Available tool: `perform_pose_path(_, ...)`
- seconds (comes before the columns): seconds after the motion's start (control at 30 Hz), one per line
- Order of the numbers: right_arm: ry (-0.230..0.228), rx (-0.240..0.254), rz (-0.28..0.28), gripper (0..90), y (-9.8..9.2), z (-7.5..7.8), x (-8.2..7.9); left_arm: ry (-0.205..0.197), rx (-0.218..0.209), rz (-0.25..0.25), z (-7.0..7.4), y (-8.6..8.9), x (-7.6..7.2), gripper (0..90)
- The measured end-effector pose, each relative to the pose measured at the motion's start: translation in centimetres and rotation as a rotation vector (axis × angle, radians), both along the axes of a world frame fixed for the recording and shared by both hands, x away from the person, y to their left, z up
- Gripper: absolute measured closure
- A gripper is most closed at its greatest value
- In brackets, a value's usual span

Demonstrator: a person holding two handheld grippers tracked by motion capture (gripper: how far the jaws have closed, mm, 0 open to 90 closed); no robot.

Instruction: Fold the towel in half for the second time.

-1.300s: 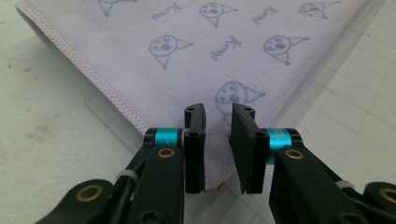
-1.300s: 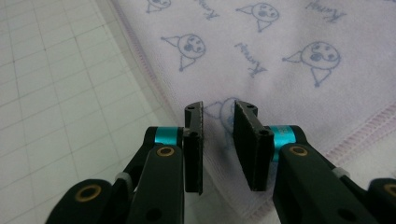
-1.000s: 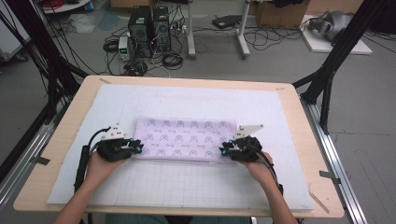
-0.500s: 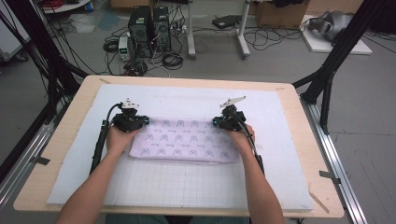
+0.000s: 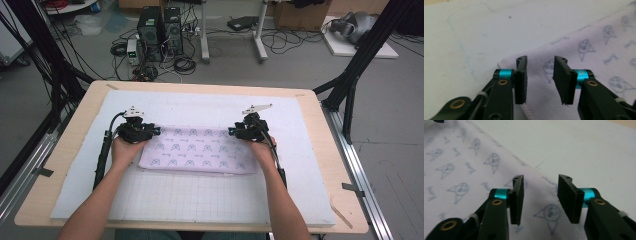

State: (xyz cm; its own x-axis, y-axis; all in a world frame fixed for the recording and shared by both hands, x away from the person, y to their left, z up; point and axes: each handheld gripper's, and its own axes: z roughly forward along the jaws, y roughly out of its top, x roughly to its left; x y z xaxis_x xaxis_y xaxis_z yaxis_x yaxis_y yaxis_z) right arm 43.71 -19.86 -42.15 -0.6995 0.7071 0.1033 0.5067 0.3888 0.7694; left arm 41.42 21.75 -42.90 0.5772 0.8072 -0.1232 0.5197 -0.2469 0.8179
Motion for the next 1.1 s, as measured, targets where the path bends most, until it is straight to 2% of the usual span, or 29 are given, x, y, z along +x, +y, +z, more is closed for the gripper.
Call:
perform_pose_path(0.07,-0.004,0.012,0.019,49.3,0.1,0.4,-0.5,-0.004,0.001,-0.012,0.4,0.1,-0.5,56.9)
perform_pose_path(0.23,0.004,0.021,0.009,34.3,-0.3,1.0,-1.9,-0.046,0.007,-0.031,1.0,0.1,-2.0,43.7)
perform_pose_path(0.33,-0.008,0.011,0.014,30.8,-0.8,1.1,-2.9,-0.058,0.016,-0.046,1.1,0.3,-2.8,39.3)
perform_pose_path(0.5,-0.033,0.029,0.013,27.1,-1.9,1.4,-4.3,-0.051,-0.017,-0.067,1.6,1.1,-3.9,30.9)
perform_pose_path(0.6,-0.046,0.033,0.013,26.7,-2.7,1.5,-4.9,-0.048,0.000,-0.093,1.6,1.4,-4.8,30.0)
perform_pose_path(0.73,-0.046,0.048,0.003,24.6,-3.4,1.6,-5.6,-0.042,0.009,-0.090,1.4,2.0,-5.5,27.3)
perform_pose_path(0.8,-0.052,0.058,0.007,24.1,-3.7,1.6,-6.0,-0.055,0.014,-0.095,1.4,2.2,-6.0,26.1)
perform_pose_path(0.87,-0.055,0.062,0.007,23.0,-3.8,1.6,-6.2,-0.058,0.011,-0.104,1.4,2.4,-6.4,26.0)
perform_pose_path(0.97,-0.034,0.070,0.007,19.5,-4.1,1.6,-6.5,-0.061,0.015,-0.107,1.4,2.6,-6.9,24.6)
perform_pose_path(1.1,-0.039,0.078,0.004,15.2,-4.3,2.1,-7.0,-0.063,0.006,-0.114,1.5,2.7,-7.6,24.5)
